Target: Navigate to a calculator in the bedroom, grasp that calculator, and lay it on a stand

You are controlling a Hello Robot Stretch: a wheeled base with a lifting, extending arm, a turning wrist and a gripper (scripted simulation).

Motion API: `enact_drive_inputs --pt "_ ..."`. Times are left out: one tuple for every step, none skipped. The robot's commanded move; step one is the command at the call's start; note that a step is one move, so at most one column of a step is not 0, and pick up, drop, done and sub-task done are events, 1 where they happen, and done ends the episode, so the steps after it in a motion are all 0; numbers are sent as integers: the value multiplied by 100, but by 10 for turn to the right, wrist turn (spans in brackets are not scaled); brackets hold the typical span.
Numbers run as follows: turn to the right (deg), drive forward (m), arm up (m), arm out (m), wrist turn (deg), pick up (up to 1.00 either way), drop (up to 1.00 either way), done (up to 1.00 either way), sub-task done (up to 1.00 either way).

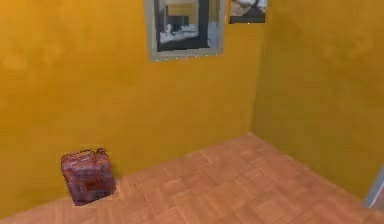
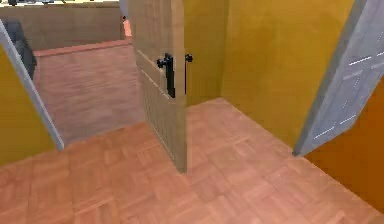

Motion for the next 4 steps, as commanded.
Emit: enact_drive_inputs --pt "450 0 0 0 0 0 0 0 0" --pt "120 0 0 0 0 0 0 0 0" --pt "30 0 0 0 0 0 0 0 0" --pt "0 100 0 0 0 0 0 0 0"
